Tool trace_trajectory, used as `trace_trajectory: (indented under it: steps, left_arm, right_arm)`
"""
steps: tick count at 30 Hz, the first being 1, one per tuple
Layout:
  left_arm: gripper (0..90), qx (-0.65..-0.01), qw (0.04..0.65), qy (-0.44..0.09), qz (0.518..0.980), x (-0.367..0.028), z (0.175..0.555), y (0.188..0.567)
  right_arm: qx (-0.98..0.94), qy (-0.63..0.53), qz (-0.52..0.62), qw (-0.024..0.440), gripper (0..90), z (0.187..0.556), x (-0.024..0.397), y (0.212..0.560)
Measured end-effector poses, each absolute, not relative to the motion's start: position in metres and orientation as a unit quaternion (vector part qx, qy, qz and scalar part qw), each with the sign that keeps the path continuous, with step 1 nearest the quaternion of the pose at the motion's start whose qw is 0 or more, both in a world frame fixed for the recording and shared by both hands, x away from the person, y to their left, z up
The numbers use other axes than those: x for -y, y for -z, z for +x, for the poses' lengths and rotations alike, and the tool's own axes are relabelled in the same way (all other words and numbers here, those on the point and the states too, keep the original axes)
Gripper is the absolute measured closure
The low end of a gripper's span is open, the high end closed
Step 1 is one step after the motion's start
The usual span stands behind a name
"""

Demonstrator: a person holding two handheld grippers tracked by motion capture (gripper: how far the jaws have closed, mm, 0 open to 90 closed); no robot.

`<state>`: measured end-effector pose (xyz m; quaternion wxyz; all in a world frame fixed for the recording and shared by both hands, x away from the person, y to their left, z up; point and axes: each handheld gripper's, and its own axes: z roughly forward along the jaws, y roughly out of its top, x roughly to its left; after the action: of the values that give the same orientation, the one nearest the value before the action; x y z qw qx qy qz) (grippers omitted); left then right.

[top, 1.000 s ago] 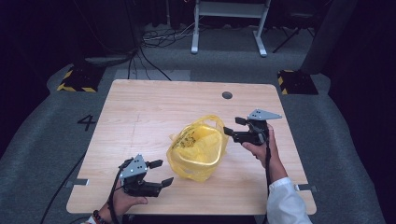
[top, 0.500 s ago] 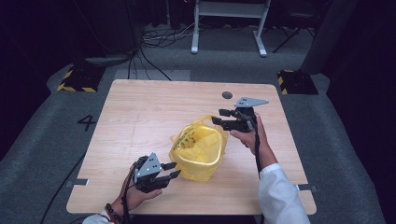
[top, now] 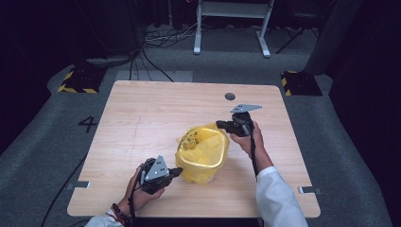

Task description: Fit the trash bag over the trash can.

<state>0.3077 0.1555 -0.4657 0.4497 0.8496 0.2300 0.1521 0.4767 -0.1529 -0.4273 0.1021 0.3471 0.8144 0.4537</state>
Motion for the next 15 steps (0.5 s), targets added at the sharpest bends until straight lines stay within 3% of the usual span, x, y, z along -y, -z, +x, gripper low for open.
trace_trajectory:
  steps: [13,15]
  left_arm:
    - [90.0,-0.232,0.423,-0.162,0.861,-0.154,0.308,0.481]
    - [89.7,-0.228,0.432,-0.160,0.858,-0.157,0.307,0.479]
  right_arm:
    - [-0.818,-0.443,0.359,0.069,90.0,0.472,0.160,0.459]
    - [-0.810,-0.449,0.369,0.079,86.1,0.468,0.164,0.459]
